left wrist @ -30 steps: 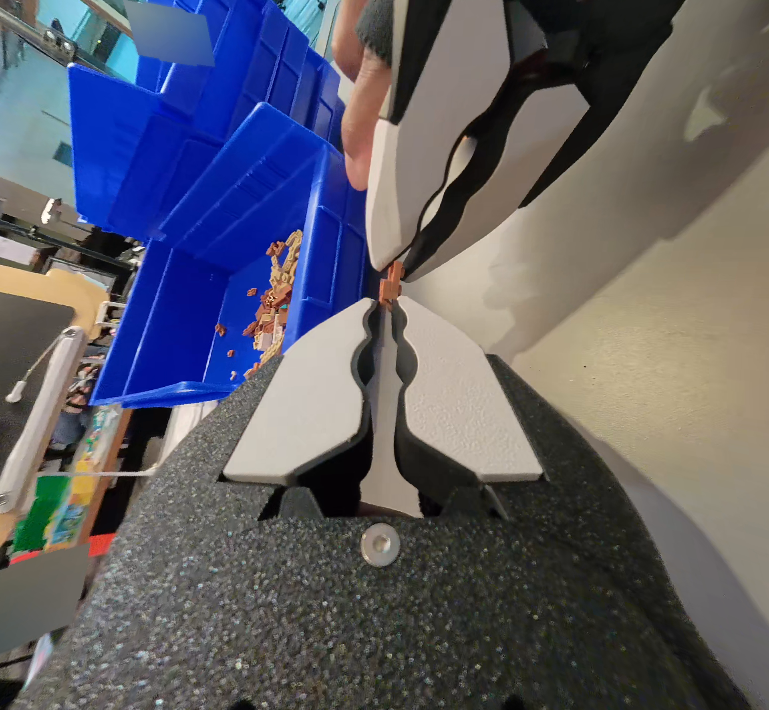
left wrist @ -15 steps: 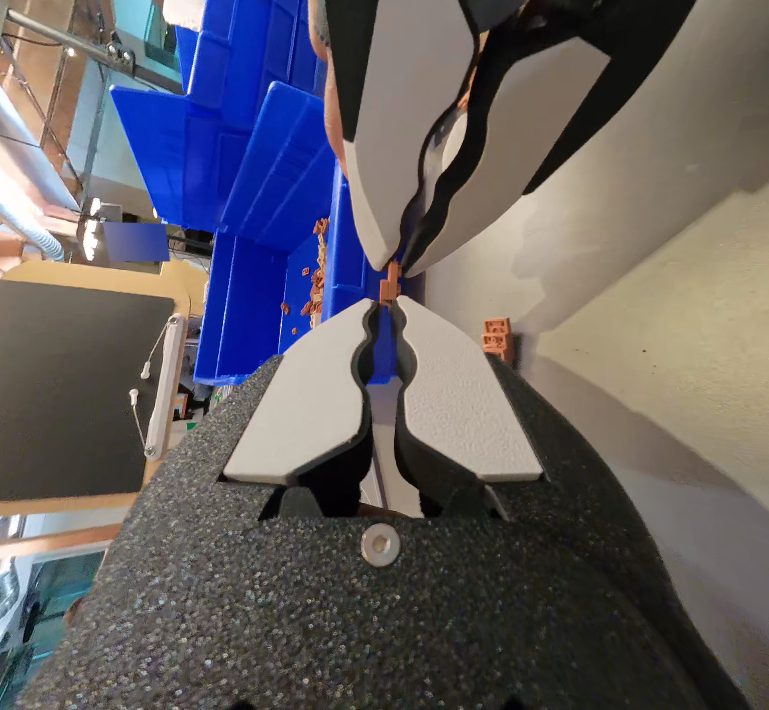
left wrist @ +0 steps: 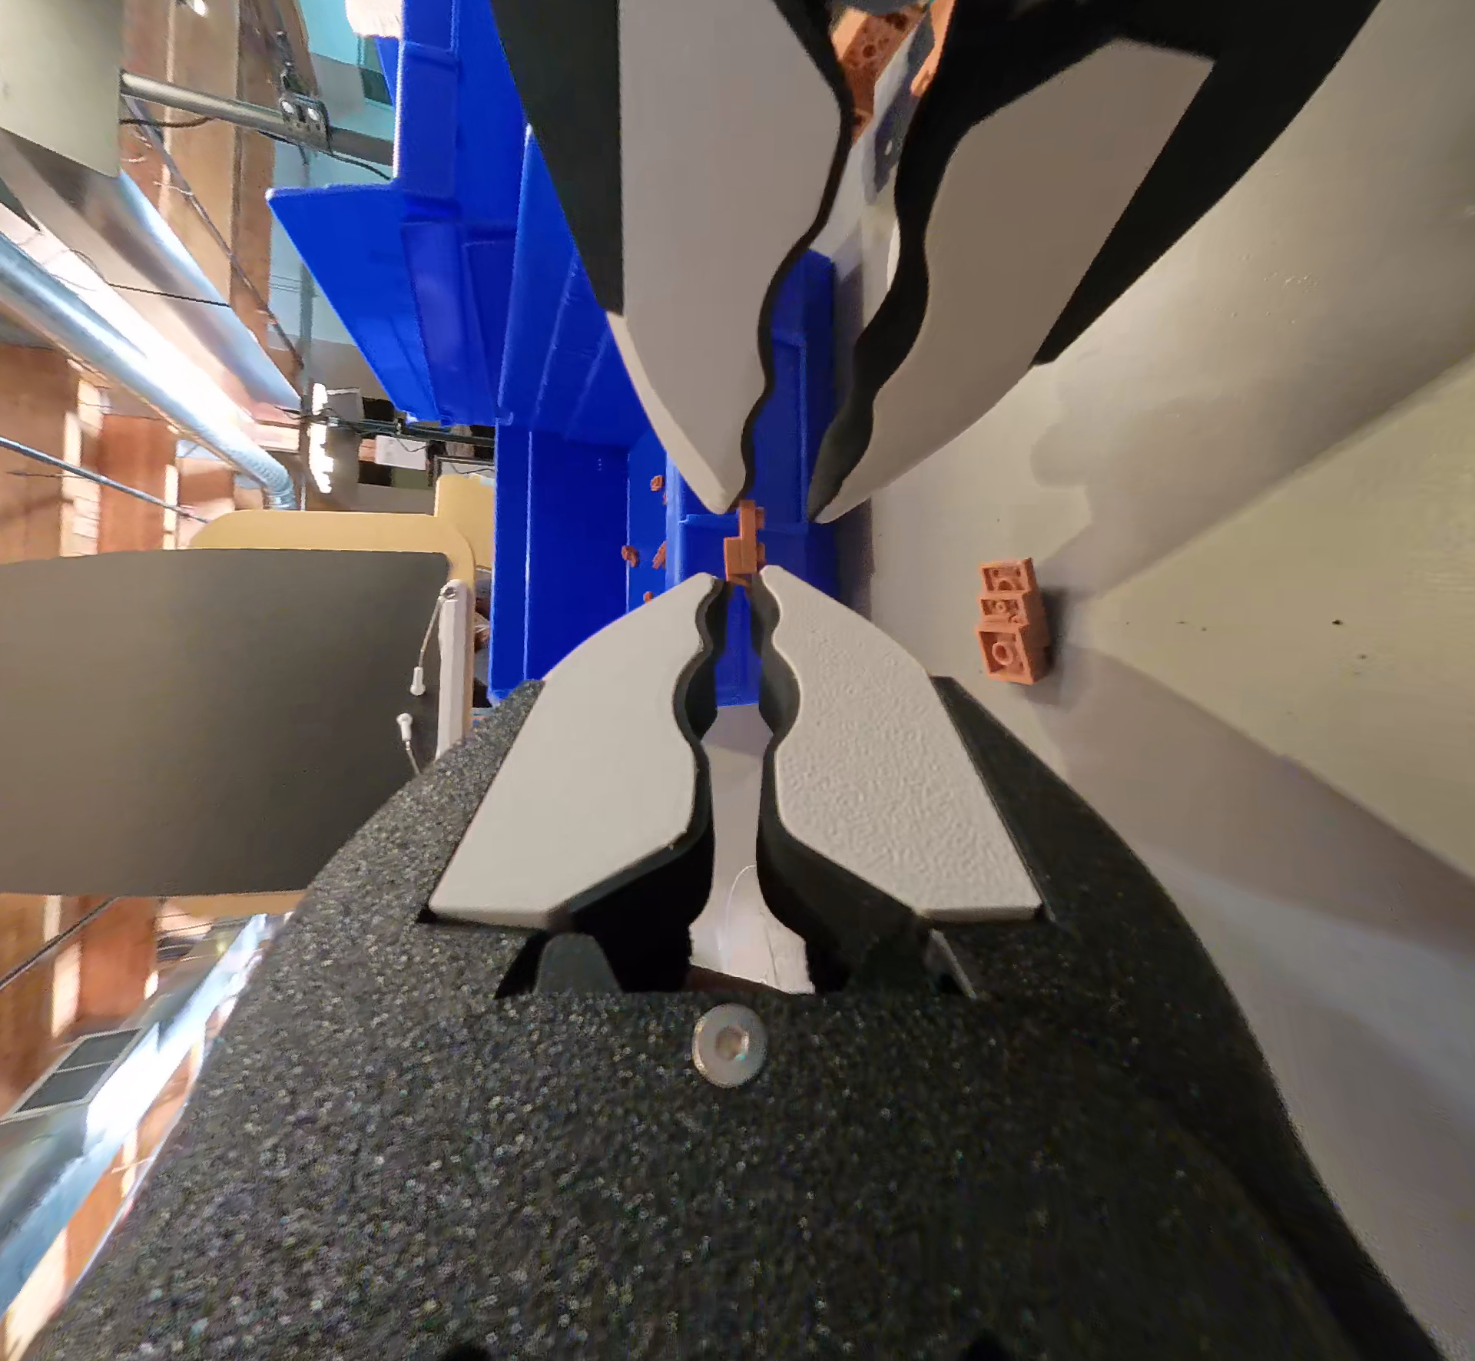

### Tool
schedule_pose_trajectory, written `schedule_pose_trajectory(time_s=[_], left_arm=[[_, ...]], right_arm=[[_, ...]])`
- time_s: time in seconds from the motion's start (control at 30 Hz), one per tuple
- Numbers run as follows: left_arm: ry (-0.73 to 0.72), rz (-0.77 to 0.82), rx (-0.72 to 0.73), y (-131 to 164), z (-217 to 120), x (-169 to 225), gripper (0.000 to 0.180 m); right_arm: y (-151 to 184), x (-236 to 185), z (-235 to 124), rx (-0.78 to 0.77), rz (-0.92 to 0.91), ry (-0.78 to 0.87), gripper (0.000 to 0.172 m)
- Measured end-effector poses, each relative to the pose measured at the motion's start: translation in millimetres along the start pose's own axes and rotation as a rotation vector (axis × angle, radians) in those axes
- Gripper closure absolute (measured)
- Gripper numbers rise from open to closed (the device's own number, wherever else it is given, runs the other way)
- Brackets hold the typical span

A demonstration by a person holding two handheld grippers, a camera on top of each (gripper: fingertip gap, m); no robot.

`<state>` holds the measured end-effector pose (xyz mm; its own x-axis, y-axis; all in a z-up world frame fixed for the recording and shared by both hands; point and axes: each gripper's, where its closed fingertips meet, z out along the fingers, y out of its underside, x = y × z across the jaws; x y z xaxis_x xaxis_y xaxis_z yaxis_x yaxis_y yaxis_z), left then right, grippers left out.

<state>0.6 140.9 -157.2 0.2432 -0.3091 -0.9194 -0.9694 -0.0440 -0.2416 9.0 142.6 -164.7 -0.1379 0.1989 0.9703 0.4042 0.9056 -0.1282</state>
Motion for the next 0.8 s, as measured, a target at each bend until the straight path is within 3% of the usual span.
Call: schedule_pose_trajectory(time_s=[0.5,0.8], left_arm=[[0.040,0.032,0.081,-8.2,-10.3,2.3,0.175],[0.041,0.017,0.092,-13.3,-12.3,2.0,0.175]], right_arm=[[-7.4,3.3,-7.0,0.077,-0.011,0.013,0.152],[-8.3,7.5,-7.9,0.066,-0.031,0.048,0.164]])
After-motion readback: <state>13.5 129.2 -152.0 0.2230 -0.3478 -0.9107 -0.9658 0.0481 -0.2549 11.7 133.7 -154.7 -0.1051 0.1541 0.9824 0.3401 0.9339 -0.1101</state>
